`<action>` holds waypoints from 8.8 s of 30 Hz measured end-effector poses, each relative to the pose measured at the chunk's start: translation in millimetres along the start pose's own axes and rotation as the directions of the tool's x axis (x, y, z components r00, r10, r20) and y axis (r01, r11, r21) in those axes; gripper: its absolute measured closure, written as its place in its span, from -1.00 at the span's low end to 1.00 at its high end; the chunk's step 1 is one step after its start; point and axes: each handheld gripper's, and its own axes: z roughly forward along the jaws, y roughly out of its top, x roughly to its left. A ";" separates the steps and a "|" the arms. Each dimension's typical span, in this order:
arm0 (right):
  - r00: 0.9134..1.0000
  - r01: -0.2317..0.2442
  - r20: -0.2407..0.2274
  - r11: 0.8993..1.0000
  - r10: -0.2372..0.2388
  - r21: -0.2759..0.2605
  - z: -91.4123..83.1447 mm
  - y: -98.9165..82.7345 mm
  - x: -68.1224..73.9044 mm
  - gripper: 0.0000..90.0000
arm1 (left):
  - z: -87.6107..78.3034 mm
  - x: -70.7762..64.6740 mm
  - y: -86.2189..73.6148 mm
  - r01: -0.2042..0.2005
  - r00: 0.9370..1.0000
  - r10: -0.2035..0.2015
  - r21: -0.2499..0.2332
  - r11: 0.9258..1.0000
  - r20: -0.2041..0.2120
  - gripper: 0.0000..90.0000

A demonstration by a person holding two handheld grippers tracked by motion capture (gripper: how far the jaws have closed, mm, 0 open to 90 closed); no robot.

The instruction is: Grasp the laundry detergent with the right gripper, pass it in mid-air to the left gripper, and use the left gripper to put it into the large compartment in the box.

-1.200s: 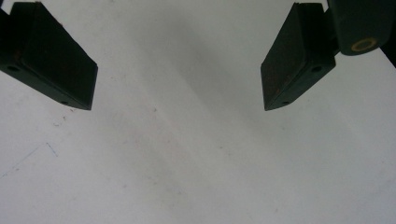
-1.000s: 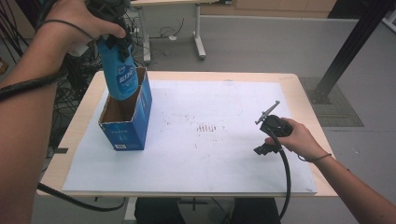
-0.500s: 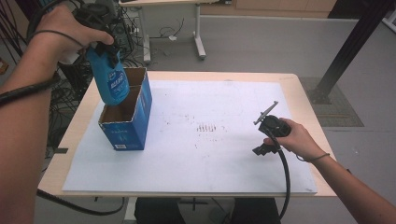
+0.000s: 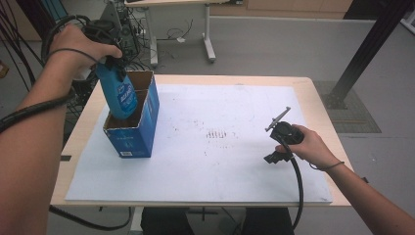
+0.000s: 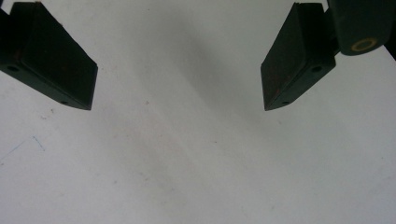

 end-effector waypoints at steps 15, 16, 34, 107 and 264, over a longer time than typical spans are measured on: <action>1.000 -0.008 0.001 1.000 0.008 -0.007 -0.5 -2.1 -1.4 -0.76 | 39.7 0.7 1.6 0.062 0.998 -0.062 0.035 0.997 0.015 -0.17; 1.000 -0.008 0.001 1.000 0.008 -0.007 -0.4 -2.0 -1.3 -0.76 | 42.3 0.6 1.6 0.064 0.998 -0.065 0.041 0.997 0.017 -0.17; 1.000 -0.013 0.000 1.000 0.013 -0.012 0.5 -3.3 -2.0 -0.76 | 84.9 -0.1 -0.9 0.116 0.993 -0.118 0.087 0.990 0.028 -0.17; 1.000 -0.022 -0.013 1.000 0.021 -0.013 9.6 -2.1 -1.6 -0.77 | 141.2 -3.7 -9.1 0.131 0.989 -0.140 0.185 0.974 0.037 -0.17; 1.000 0.012 -0.004 1.000 -0.012 0.005 10.3 15.6 5.3 -0.77 | 21.6 -57.6 -31.1 -0.065 0.996 0.060 0.081 0.995 0.064 -0.77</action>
